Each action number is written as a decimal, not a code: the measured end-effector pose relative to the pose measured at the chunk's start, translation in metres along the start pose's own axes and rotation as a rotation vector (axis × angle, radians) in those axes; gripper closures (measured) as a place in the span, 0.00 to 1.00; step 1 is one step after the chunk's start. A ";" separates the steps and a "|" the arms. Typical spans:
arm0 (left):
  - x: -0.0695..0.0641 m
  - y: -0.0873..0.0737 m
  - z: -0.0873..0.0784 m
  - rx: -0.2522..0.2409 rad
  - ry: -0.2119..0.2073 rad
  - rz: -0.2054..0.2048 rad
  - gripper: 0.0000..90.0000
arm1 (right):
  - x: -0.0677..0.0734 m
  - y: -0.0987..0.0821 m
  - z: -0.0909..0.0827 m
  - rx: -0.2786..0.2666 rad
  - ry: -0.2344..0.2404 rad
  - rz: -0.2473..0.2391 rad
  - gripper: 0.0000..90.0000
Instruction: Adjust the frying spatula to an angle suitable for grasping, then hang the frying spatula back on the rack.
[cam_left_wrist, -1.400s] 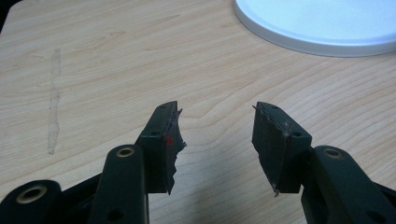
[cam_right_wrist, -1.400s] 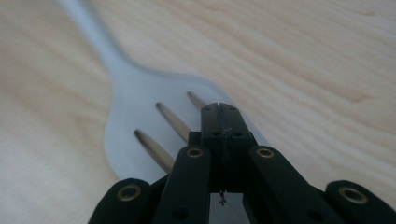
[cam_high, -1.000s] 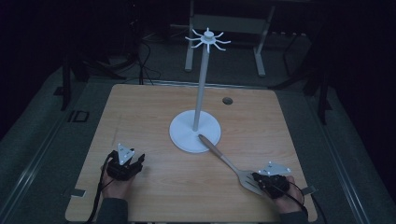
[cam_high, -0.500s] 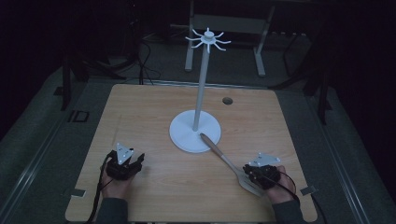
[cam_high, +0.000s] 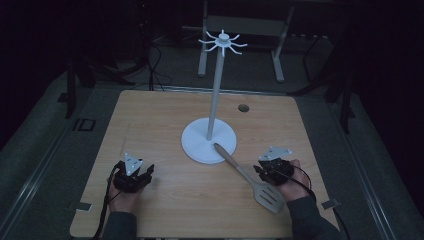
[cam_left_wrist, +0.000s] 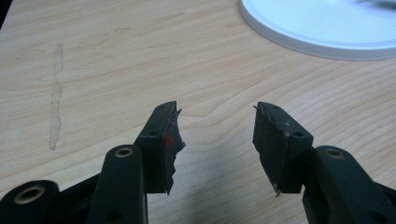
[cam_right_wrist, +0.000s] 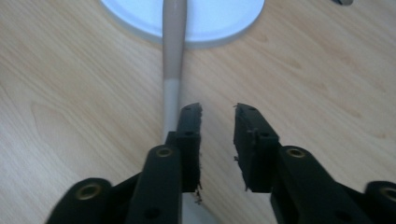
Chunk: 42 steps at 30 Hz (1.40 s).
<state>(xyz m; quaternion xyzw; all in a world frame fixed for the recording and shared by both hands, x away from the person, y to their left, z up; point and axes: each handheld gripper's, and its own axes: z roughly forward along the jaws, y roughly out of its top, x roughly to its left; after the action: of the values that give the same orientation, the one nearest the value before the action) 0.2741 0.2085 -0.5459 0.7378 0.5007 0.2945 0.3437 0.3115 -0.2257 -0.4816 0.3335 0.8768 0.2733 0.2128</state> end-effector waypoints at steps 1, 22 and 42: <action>0.000 0.000 0.001 0.004 0.000 0.001 0.56 | 0.000 0.003 0.000 0.001 -0.001 -0.008 0.76; 0.001 0.000 0.000 -0.013 0.008 -0.005 0.53 | -0.004 0.032 0.016 0.041 0.012 -0.016 0.57; 0.001 0.001 0.000 -0.012 0.006 0.000 0.51 | -0.007 0.041 0.052 0.154 0.088 -0.025 0.58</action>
<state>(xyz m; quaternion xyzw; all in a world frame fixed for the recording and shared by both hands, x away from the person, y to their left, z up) 0.2748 0.2088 -0.5456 0.7350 0.5000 0.2998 0.3463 0.3644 -0.1869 -0.4947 0.3257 0.9078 0.2168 0.1509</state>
